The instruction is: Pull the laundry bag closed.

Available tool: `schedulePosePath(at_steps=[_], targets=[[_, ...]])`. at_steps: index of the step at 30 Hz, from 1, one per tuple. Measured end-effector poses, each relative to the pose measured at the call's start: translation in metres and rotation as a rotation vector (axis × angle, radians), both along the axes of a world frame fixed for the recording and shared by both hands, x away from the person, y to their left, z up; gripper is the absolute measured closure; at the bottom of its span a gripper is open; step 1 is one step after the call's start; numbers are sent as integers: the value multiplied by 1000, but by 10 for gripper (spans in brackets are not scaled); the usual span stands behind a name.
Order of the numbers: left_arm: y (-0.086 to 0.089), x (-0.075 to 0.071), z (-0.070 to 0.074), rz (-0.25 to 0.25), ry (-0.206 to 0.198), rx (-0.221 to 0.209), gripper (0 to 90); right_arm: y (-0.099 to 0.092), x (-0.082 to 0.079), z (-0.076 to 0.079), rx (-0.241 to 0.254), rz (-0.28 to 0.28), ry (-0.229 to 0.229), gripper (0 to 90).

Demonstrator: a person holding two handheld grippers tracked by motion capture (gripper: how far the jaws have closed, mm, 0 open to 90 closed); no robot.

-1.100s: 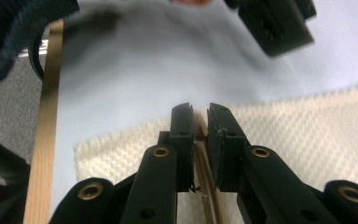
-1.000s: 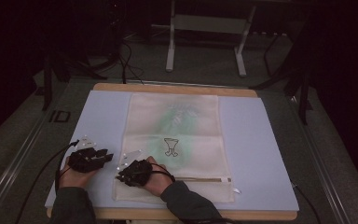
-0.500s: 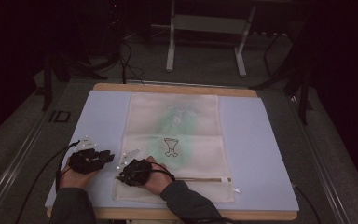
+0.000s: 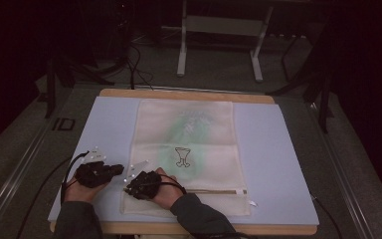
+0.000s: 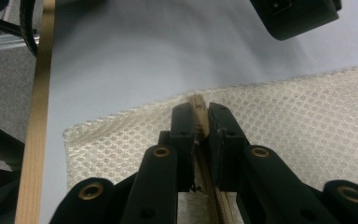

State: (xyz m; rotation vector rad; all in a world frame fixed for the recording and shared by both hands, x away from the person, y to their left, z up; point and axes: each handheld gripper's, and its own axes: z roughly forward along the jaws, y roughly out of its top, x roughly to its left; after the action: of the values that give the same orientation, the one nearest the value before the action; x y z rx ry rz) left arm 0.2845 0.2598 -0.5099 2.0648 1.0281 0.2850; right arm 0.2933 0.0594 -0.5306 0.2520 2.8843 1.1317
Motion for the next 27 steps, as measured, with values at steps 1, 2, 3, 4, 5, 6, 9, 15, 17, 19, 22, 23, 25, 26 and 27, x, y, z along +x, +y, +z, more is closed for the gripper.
schedulePosePath(at_steps=[1, 2, 3, 4, 5, 6, 9, 15, 17, 19, 22, 23, 25, 26, 27], targets=[[0, 0, 0, 0, 0, 0, 858, 0, 0, 0, 0, 0, 0, 815], [0, 0, 0, 0, 0, 0, 858, 0, 0, 0, 0, -1, -3, 815], [-2, -1, 0, -26, 13, 0, 885, 0, -1, -1, 3, -5, -6, 815], [-2, -1, 0, -26, 13, 0, 888, 0, -1, -1, 3, -5, -6, 815], [-3, -2, -1, -35, 15, 3, 888, -1, -1, -1, 5, -9, -4, 815], [-5, -5, -1, -46, 24, 10, 889, -1, -1, -2, 12, -14, 2, 815], [-8, -9, -1, -61, 27, 21, 890, -1, -2, -2, 13, -17, 1, 816], [-12, -8, -5, -71, 64, 32, 890, 0, -3, -2, 3, -20, -13, 816], [-12, -7, -8, -80, 73, 14, 890, -1, -3, -2, 3, -21, -12, 816], [-12, -5, -11, -78, 88, 20, 891, 0, -3, -2, 4, -21, -10, 816], [-13, -5, -14, -82, 101, 26, 891, 0, -3, -2, 3, -24, -9, 816], [-14, -4, -15, -91, 107, 34, 891, 0, -3, -2, 4, -22, -9, 817], [-16, -4, -16, -99, 120, 43, 891, -1, -3, -2, 3, -22, -8, 817], [-17, -4, -17, -101, 124, 42, 891, 0, -3, -2, 4, -23, -6, 817], [-18, -4, -17, -104, 127, 46, 891, 0, -3, -2, 3, -23, -7, 817]])
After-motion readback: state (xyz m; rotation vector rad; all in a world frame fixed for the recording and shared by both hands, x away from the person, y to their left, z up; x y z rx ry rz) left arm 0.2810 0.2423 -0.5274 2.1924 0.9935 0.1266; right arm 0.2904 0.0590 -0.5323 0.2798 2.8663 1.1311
